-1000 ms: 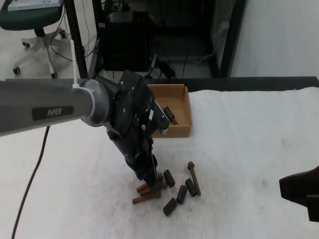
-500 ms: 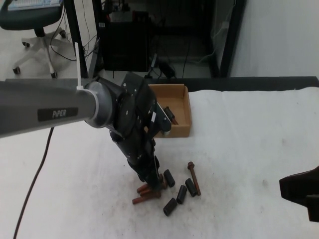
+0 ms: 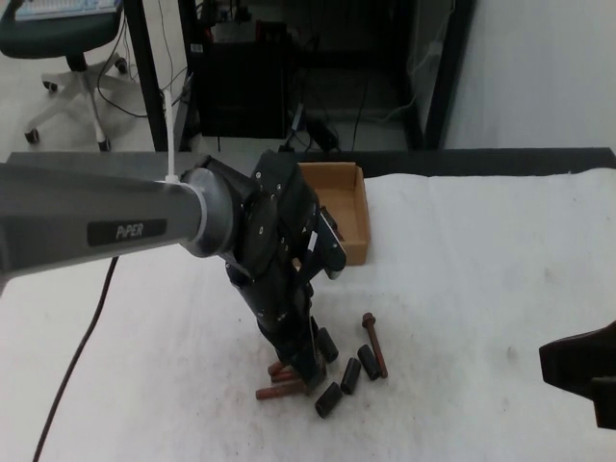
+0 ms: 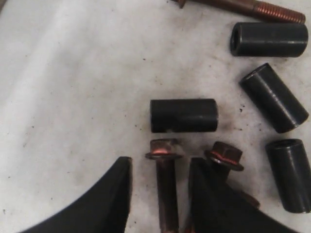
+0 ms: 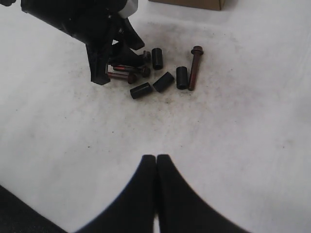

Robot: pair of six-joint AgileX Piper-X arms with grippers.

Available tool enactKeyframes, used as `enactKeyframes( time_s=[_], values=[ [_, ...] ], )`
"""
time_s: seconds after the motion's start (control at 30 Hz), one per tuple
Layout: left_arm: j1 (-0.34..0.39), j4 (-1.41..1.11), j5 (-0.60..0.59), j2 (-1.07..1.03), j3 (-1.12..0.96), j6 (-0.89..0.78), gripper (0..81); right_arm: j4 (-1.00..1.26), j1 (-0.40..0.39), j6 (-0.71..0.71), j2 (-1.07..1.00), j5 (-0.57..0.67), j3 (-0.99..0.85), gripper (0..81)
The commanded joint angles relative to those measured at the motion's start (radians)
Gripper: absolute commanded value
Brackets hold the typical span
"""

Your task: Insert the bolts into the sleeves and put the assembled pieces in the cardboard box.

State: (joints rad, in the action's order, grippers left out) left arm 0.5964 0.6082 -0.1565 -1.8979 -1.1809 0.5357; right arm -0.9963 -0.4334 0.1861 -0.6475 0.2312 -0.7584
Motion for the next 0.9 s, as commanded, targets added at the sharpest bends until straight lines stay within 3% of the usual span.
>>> enactKeyframes(
  time_s=[0.0,0.87],
  values=[
    [0.003,0.033,0.013,-0.009,-0.006,0.049,37.0,-0.001,0.001,-0.004,0.011,0.011,-0.001,0.4],
    [0.003,-0.018,0.051,-0.06,-0.006,0.07,37.0,-0.001,0.001,-0.004,0.011,0.011,-0.001,0.4]
  ],
)
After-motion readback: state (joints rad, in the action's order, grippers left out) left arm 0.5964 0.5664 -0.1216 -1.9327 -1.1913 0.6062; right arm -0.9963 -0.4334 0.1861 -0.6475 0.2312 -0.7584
